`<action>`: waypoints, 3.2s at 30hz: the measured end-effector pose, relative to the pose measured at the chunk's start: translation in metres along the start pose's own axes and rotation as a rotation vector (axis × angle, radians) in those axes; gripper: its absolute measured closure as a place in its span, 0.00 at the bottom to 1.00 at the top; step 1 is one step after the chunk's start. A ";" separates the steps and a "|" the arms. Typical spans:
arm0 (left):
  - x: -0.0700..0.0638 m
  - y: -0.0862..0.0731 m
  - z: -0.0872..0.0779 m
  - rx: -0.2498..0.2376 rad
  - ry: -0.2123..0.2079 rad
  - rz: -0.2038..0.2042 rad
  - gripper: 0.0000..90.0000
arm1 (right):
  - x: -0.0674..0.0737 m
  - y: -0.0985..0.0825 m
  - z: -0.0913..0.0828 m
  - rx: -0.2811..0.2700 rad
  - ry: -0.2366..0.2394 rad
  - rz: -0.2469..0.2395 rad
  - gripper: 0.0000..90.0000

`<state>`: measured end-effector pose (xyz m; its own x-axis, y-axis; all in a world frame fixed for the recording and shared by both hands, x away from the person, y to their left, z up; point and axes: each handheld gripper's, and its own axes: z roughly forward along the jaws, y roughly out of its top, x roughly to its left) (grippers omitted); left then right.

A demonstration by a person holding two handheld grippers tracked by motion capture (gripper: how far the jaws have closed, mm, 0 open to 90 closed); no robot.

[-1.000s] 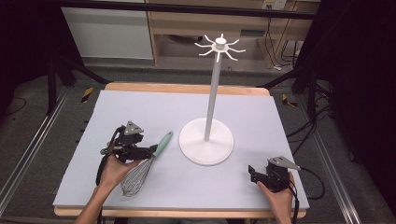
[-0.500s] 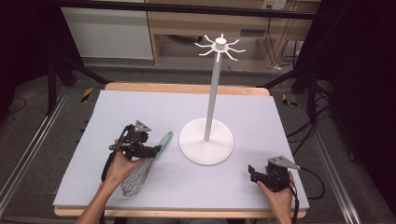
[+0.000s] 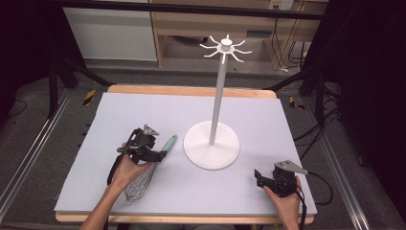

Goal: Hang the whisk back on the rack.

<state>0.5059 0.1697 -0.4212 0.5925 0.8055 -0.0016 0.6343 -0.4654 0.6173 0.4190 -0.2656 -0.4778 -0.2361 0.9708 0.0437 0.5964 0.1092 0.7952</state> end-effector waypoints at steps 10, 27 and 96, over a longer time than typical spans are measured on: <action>0.001 -0.002 0.011 0.042 -0.003 0.001 0.45 | 0.000 0.000 0.000 0.002 0.003 0.006 0.21; -0.001 -0.005 0.021 0.110 -0.015 0.014 0.52 | 0.000 0.000 0.000 0.004 0.006 0.006 0.22; -0.004 0.001 0.020 0.173 -0.032 -0.007 0.76 | 0.001 -0.001 0.001 0.008 0.018 -0.007 0.25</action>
<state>0.5143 0.1588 -0.4357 0.6018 0.7980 -0.0325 0.7129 -0.5184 0.4723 0.4193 -0.2644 -0.4788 -0.2539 0.9660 0.0496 0.6006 0.1173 0.7909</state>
